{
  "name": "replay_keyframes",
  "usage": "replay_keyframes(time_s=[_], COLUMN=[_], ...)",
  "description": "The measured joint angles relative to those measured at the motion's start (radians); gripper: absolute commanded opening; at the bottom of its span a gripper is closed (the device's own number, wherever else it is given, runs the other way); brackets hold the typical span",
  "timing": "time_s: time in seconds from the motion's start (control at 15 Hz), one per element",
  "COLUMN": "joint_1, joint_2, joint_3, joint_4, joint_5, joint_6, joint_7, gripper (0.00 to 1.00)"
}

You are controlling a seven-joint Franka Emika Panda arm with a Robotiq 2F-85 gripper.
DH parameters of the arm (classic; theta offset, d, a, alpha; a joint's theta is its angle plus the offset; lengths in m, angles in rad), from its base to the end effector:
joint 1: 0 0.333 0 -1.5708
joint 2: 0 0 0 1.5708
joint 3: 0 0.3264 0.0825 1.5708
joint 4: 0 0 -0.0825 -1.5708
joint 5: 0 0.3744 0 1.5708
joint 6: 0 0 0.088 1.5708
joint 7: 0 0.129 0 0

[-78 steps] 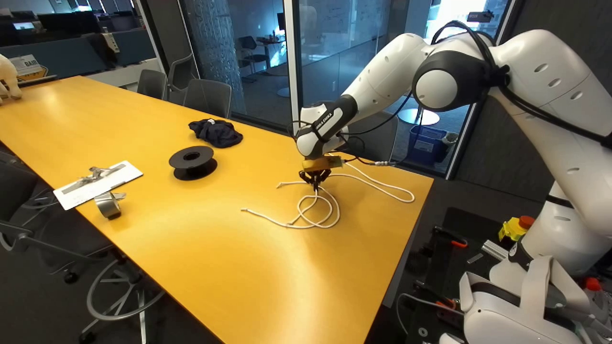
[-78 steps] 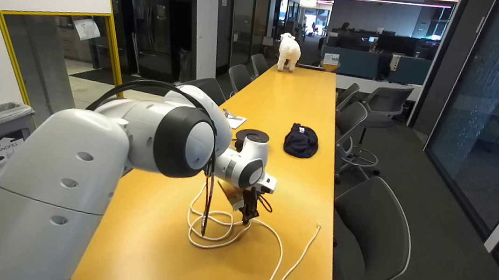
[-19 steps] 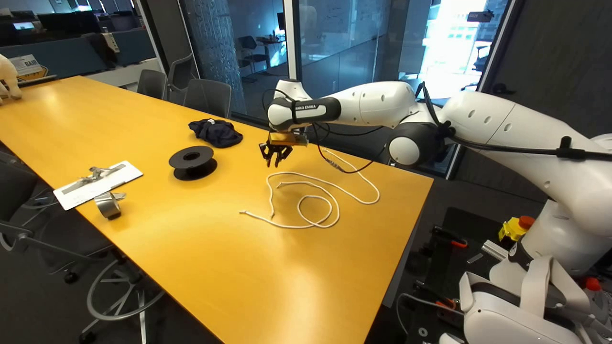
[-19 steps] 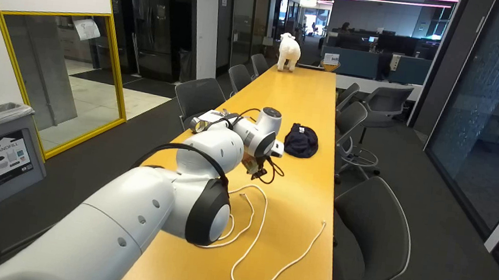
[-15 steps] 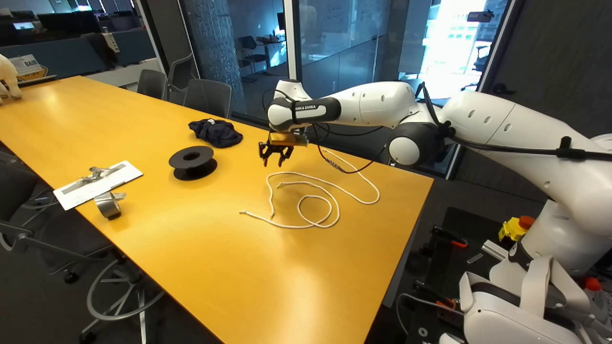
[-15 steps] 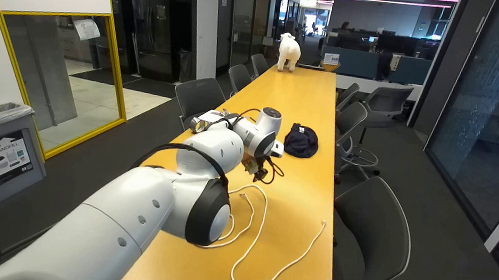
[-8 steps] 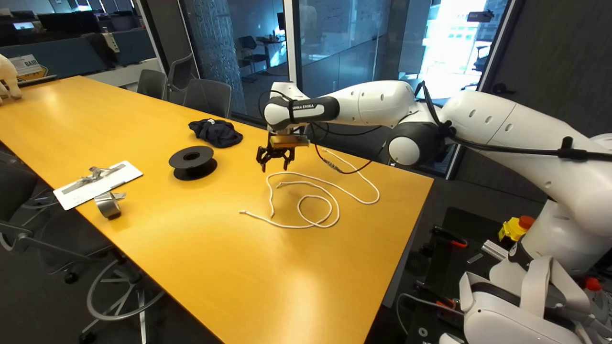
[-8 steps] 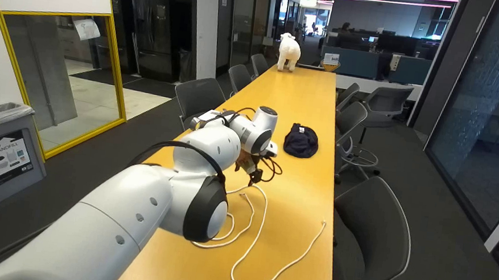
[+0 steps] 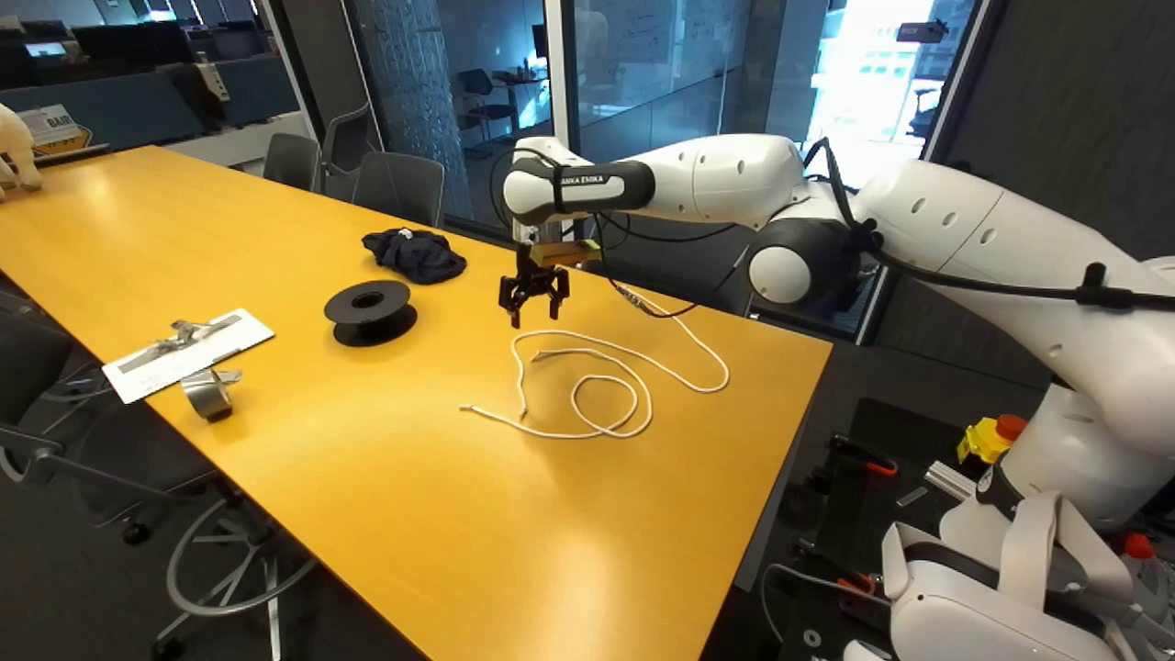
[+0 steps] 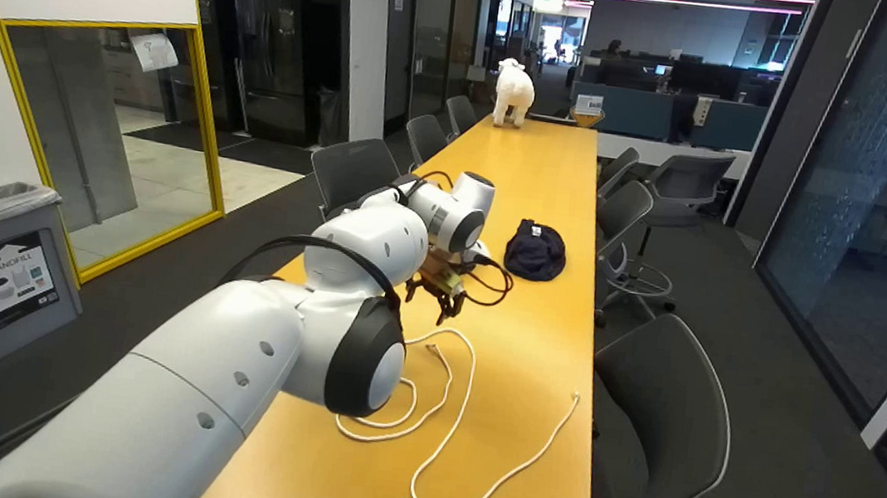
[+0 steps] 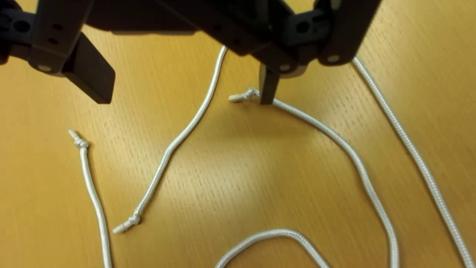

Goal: Separate the two white ropes

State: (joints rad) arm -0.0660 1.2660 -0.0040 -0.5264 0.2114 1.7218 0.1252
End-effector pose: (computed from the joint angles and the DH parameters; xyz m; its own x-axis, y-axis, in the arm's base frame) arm 0.7985 -0.0301 0.2180 0.9707 -0.2195 -0.0982 -0.2348 -0.9533 -0.1902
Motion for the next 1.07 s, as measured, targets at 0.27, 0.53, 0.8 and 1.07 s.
replay_keyframes(time_s=[0.27, 0.53, 0.8, 1.07], joint_1=[-0.001, -0.005, -0.01, -0.01], joint_2=[-0.022, -0.033, -0.043, -0.063], joint_3=[0.0, -0.001, -0.001, -0.008], joint_4=[-0.002, -0.01, -0.043, -0.099], joint_5=[-0.002, -0.005, -0.007, -0.026], joint_6=[-0.05, -0.145, -0.274, -0.287], joint_7=[-0.12, -0.253, -0.373, -0.438], gripper=[1.0, 1.0, 1.0, 1.0])
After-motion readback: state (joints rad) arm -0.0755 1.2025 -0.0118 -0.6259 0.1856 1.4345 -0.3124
